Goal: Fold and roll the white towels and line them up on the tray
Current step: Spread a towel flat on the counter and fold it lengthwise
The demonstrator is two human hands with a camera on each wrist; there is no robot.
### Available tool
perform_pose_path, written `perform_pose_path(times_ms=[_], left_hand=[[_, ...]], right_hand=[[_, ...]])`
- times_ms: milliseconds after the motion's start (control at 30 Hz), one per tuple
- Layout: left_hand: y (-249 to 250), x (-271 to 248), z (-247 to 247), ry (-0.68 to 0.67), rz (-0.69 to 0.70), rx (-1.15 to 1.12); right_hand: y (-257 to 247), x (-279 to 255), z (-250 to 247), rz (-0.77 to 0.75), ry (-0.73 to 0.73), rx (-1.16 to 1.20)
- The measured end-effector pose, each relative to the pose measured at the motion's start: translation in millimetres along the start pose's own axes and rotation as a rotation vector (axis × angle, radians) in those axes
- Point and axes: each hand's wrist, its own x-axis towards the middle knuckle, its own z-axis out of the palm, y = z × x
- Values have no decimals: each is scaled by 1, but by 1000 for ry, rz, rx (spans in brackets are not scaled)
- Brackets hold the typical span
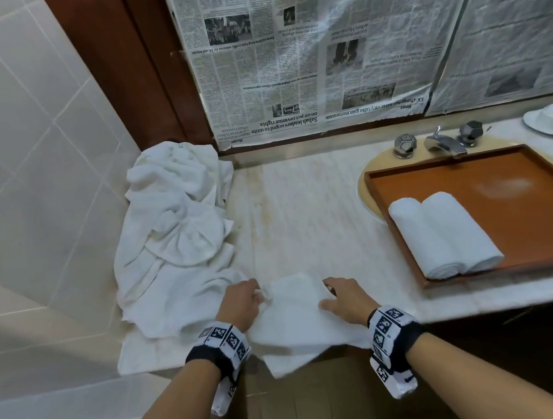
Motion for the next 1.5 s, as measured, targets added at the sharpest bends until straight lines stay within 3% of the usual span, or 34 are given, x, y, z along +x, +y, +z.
perform_pose_path(times_ms=[200,400,500,733,967,1067,1233,1500], left_hand=[[21,-35,14,-163,16,-127],[50,-68,31,-433,51,-290],[64,-80,43,-482,72,-328],[89,-112,43,-370,25,-555],[93,-114,-16,-138,110,-559],[88,-116,-46,-12,109,-478],[60,-113,-91,221,-8,-498],[67,-104,-123,287,0,-465]], right_hand=[[13,-23,1,1,-28,14],[24,-54,0,-10,-52,-41],[31,-66,-2,-17,-53,7],[47,-94,-24,-118,-71,64],[28,-111,-78,-341,107,65],[21,-115,-101,-353,104,48],[14,-119,-145,-379,156,65],[10,-127,-176,-302,281,90]])
